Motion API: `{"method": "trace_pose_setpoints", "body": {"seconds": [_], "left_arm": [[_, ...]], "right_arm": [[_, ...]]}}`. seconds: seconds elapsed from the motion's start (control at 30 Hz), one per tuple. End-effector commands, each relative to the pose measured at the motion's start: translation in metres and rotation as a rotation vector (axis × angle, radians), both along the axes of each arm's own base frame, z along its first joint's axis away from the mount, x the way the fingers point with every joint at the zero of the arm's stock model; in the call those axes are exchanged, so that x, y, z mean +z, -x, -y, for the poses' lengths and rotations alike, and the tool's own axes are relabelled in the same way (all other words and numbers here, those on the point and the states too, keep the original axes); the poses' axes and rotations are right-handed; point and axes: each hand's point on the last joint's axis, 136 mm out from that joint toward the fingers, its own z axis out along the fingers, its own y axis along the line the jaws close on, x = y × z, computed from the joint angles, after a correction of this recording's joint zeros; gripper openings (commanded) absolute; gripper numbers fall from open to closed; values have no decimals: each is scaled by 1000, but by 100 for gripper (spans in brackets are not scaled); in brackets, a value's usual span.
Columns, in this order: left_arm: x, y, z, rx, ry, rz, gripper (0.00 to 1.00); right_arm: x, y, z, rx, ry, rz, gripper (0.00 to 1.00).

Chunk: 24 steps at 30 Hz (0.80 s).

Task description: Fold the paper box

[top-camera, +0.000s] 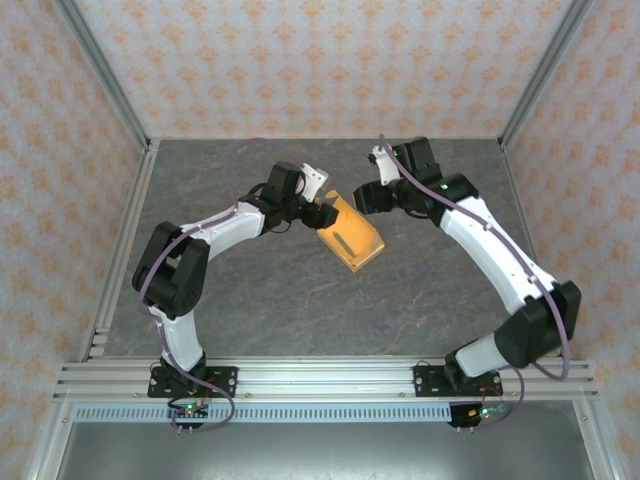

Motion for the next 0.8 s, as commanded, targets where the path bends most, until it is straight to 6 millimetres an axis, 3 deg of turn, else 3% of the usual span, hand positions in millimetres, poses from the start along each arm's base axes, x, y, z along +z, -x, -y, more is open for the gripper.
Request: {"method": "trace_pose_setpoints", "body": {"seconds": [0.0,0.2,0.37,0.53,0.67,0.77], "left_arm": [[16,-10,11,-44,40,82,69],[15,-5,5,-20,54,95,63],[12,10,-6,9,51,87,64],[11,24,-19,27,21,74,66],[2,18,-37,113,-27,37,66],[-12,14,-40,150,33,-33,66]], "right_arm": [[2,11,7,-98,-82,-11,63],[-24,42,29,-226,-36,-37,63],[-45,62,29,-300,-55,23,64],[-67,60,22,-340,-91,31,67],[-90,53,16,-376,-110,10,68],[-91,53,20,-394,-139,42,69]]}}
